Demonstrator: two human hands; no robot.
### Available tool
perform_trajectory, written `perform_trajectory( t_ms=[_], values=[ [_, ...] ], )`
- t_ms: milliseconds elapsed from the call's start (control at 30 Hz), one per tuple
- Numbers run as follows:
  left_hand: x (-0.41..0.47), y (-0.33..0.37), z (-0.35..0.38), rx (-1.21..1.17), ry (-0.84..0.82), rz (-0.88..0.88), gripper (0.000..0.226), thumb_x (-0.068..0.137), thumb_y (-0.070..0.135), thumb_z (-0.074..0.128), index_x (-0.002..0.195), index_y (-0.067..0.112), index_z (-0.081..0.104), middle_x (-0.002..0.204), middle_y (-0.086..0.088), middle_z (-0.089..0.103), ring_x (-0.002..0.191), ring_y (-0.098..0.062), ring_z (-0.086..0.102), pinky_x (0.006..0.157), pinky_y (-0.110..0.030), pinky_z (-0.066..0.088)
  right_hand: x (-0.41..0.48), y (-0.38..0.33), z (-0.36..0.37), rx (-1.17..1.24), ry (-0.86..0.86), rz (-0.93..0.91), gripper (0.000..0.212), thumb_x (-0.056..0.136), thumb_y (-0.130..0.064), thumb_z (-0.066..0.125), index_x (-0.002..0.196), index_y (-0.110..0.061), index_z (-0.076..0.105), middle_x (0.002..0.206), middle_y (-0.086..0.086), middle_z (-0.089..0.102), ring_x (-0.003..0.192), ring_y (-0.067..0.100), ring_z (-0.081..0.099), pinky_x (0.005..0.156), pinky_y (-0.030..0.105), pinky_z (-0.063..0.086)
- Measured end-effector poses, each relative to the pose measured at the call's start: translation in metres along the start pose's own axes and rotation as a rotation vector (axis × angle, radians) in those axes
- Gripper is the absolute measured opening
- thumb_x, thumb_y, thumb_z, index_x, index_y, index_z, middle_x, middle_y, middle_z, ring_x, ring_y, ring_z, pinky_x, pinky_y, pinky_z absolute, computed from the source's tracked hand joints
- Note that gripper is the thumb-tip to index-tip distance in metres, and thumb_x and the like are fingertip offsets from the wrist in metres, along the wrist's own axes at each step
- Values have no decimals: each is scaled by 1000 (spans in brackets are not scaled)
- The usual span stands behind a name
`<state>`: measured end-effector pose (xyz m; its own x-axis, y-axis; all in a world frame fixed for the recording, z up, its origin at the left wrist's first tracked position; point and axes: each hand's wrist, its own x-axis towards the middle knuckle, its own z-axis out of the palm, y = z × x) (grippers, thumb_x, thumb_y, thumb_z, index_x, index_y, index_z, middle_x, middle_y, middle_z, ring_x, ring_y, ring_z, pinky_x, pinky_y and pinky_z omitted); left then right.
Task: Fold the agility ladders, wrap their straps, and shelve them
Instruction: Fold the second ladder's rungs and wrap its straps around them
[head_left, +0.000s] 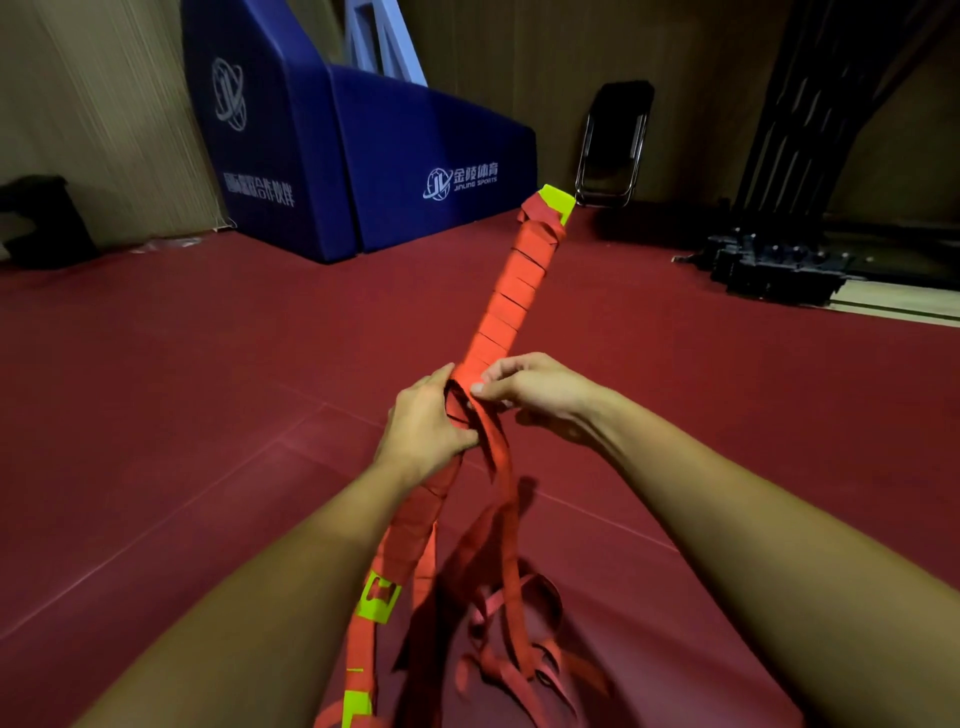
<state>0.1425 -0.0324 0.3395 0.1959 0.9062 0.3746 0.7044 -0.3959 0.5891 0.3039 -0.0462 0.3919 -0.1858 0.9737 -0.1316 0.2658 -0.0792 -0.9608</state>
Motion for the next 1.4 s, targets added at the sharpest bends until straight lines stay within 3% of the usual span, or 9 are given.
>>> perform_trajectory(
  t_ms=[267, 433, 533, 667, 833, 933, 1100, 1300, 1400],
  values=[
    [3, -5, 2, -68, -7, -44, 59, 62, 37, 86, 116, 29, 64, 96, 7, 74, 88, -11, 69, 76, -23, 50, -10, -4, -25, 60, -192, 136, 9, 96, -4, 57, 91, -10, 61, 77, 6, 71, 66, 11, 68, 40, 16, 24],
    [4, -6, 0, -153, 2, -148, 73, 63, 22, 90, 126, 17, 53, 106, 3, 69, 94, -16, 66, 79, -18, 43, -5, 4, -28, -120, -108, 79, 24, 100, -6, 52, 77, -10, 57, 63, 1, 62, 51, 8, 52, 45, 18, 34],
    [5, -3, 1, -304, -41, -233, 70, 60, 18, 89, 118, 19, 49, 108, 0, 69, 92, -17, 67, 86, -33, 53, 1, 14, -24, -132, 31, -32, 10, 99, -8, 55, 92, -13, 60, 67, 3, 58, 55, 10, 49, 51, 21, 37],
    [2, 10, -4, -664, -172, -326, 57, 71, -11, 74, 119, 9, 52, 97, -9, 70, 76, -16, 64, 68, -30, 52, 0, 17, -22, 36, -56, -121, 13, 98, -15, 59, 85, -17, 59, 60, -4, 51, 50, 4, 45, 50, 16, 36],
    [2, 9, -6, -845, -272, -351, 56, 59, -2, 69, 111, 16, 63, 92, -8, 69, 85, -21, 62, 72, -32, 46, 1, 14, -25, 72, -24, -157, 21, 95, -15, 63, 79, -13, 50, 60, 1, 52, 51, 8, 45, 50, 17, 37],
    [4, 9, -8, -835, -286, -362, 58, 55, 2, 68, 109, 21, 70, 97, -6, 72, 88, -21, 65, 76, -33, 47, 1, 12, -26, 80, -4, -220, 7, 94, -12, 65, 95, -9, 59, 60, -1, 56, 53, 7, 49, 51, 17, 40],
    [4, 8, -9, -868, -343, -384, 62, 53, 1, 64, 111, 22, 72, 98, -7, 73, 87, -23, 64, 74, -32, 47, 1, 17, -29, 168, -27, -167, 23, 93, -9, 66, 114, -6, 55, 63, -1, 54, 53, 6, 49, 51, 18, 40],
    [14, 12, 6, -434, -318, -88, 85, 58, 34, 82, 137, 40, 50, 114, 1, 71, 98, -15, 66, 88, -34, 54, 11, 14, -17, 186, 175, -142, 12, 92, -16, 68, 96, -6, 61, 56, -1, 51, 44, 5, 42, 46, 17, 35],
    [11, 13, 10, -370, -227, -81, 79, 57, 26, 76, 133, 35, 56, 101, -7, 71, 80, -14, 61, 83, -40, 55, 7, 11, -17, 88, 160, -167, 20, 91, -17, 70, 102, -4, 60, 57, 4, 54, 38, 6, 43, 40, 15, 33]
  ],
)
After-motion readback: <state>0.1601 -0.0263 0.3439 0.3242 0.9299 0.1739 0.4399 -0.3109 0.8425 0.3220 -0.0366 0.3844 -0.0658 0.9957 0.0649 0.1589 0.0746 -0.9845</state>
